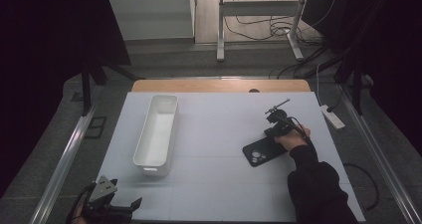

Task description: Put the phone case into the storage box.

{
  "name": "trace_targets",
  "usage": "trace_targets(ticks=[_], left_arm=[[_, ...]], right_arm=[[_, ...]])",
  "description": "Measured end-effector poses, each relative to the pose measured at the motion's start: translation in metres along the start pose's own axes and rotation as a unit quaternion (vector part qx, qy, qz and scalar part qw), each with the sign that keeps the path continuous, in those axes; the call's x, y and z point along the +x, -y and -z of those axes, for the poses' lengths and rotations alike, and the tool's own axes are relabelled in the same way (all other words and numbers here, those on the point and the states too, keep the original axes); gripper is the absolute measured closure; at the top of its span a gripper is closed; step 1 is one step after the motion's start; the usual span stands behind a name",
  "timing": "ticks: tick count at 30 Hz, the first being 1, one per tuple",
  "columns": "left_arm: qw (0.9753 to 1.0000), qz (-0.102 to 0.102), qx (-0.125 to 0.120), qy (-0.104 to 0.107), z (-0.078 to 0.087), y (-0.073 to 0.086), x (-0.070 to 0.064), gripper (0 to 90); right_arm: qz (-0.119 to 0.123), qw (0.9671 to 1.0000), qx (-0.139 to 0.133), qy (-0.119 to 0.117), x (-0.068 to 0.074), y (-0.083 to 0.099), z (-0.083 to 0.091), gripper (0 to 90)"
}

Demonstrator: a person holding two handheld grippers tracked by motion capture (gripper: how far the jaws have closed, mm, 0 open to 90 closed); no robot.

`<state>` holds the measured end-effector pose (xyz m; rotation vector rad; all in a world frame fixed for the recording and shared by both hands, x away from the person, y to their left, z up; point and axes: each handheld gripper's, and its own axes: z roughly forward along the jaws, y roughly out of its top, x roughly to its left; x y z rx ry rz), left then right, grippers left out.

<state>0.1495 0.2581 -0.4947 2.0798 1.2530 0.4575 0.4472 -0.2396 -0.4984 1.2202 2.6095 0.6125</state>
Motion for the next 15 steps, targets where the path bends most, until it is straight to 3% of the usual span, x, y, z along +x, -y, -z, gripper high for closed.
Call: trace_targets(ticks=[15], left_arm=[[1.0, -0.003, 0.002, 0.0, 0.0, 0.0, -0.001, 0.2]], right_arm=[[-0.018, 0.9998, 0.0, -0.002, -0.013, 0.034, 0.019, 89.8]])
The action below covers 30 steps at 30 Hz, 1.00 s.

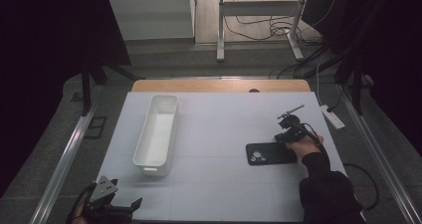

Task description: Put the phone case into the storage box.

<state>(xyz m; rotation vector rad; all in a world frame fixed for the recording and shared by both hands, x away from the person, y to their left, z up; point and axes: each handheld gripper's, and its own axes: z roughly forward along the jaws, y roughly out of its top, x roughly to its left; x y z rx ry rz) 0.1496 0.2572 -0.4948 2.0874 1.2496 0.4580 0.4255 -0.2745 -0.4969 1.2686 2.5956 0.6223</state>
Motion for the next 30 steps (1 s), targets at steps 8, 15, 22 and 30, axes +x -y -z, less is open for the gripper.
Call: trace_targets(ticks=[8, 15, 22, 30], left_arm=[[1.0, -0.002, 0.001, -0.001, 0.0, 0.0, 0.0, 0.2], [1.0, -0.005, 0.002, -0.001, 0.0, 0.0, -0.001, 0.3], [0.9999, -0.009, 0.005, -0.003, 0.0, 0.0, -0.001, 0.2], [0.9999, -0.011, 0.006, -0.003, -0.001, -0.001, -0.002, 0.3]], right_arm=[[-0.003, 1.0, -0.001, 0.0, 0.003, 0.019, 0.009, 89.8], [0.003, 1.0, -0.001, 0.005, 0.009, 0.032, 0.016, 89.8], [0.003, 1.0, -0.001, 0.0, 0.018, 0.047, 0.024, 89.8], [0.002, 0.9999, -0.004, -0.01, 0.028, 0.062, 0.03, 89.8]])
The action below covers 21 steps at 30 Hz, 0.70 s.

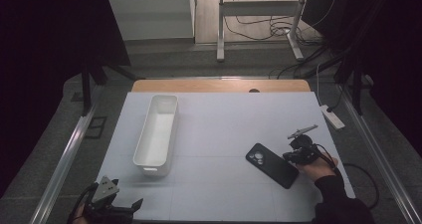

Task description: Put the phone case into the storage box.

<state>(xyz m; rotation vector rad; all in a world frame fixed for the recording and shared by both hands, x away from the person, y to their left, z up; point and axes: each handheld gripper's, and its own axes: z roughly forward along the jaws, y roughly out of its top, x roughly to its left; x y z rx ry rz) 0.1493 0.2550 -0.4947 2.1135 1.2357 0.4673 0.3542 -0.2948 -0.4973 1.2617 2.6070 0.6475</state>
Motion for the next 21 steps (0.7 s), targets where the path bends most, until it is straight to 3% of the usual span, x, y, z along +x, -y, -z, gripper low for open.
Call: trace_targets(ticks=[17, 21], left_arm=[[1.0, -0.003, 0.002, -0.001, 0.0, 0.0, -0.001, 0.3], [1.0, -0.004, 0.003, -0.001, 0.0, 0.0, -0.001, 0.3]], right_arm=[[0.025, 0.9996, 0.002, -0.012, 0.032, 0.008, 0.002, 89.8], [0.025, 0.9996, 0.003, -0.012, 0.033, 0.008, 0.001, 89.8]])
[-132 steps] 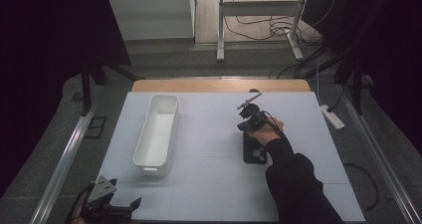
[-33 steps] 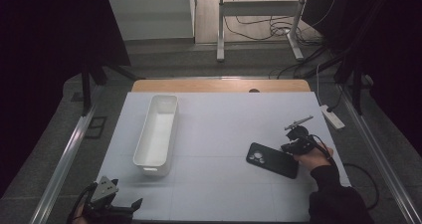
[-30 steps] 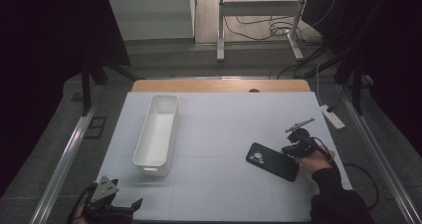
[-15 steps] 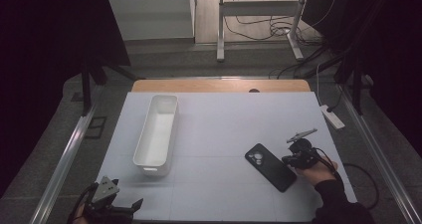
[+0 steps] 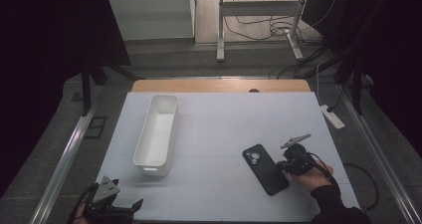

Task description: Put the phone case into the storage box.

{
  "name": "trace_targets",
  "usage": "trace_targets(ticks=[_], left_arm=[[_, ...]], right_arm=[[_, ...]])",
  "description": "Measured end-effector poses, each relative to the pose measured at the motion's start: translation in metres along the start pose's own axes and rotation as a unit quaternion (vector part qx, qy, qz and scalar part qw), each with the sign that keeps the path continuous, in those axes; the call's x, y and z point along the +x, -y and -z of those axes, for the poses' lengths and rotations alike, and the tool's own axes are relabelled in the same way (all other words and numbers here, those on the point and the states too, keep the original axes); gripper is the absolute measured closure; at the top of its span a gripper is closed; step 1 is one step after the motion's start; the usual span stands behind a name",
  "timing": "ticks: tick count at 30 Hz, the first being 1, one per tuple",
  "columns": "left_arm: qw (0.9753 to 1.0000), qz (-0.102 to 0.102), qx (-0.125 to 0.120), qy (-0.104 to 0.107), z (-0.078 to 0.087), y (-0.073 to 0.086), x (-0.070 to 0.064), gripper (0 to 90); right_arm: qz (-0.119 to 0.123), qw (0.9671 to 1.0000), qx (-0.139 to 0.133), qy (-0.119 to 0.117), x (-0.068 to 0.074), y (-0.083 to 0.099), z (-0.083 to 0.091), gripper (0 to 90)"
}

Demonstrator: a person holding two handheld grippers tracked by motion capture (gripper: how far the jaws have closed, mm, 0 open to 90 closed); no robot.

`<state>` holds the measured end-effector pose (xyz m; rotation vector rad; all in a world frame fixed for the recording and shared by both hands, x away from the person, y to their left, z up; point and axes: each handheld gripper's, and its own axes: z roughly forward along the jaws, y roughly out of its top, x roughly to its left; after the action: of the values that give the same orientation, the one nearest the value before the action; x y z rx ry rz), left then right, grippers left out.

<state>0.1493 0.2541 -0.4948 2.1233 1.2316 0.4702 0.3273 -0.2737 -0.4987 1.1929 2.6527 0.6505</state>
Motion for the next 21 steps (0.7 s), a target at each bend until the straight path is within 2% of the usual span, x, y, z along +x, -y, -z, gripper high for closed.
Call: trace_targets(ticks=[8, 12, 18, 20, 21], left_arm=[[1.0, -0.001, 0.001, 0.0, 0.0, 0.0, 0.0, 0.3], [1.0, -0.002, 0.001, 0.0, 0.0, 0.0, 0.0, 0.3], [1.0, -0.003, 0.002, 0.0, 0.0, 0.0, -0.001, 0.4], [1.0, -0.003, 0.002, 0.0, 0.0, 0.0, -0.001, 0.3], [1.0, -0.004, 0.002, 0.0, 0.0, 0.0, -0.001, 0.4]], right_arm=[[0.001, 0.9999, -0.013, 0.003, -0.001, -0.001, 0.005, 89.3], [-0.003, 0.9997, -0.022, 0.01, 0.001, -0.002, 0.012, 85.1], [0.01, 0.9994, -0.03, 0.012, 0.007, -0.003, 0.02, 72.0], [0.001, 0.9993, -0.036, 0.014, 0.007, -0.003, 0.024, 62.4], [-0.005, 0.9992, -0.036, 0.013, 0.007, -0.003, 0.025, 60.4]])
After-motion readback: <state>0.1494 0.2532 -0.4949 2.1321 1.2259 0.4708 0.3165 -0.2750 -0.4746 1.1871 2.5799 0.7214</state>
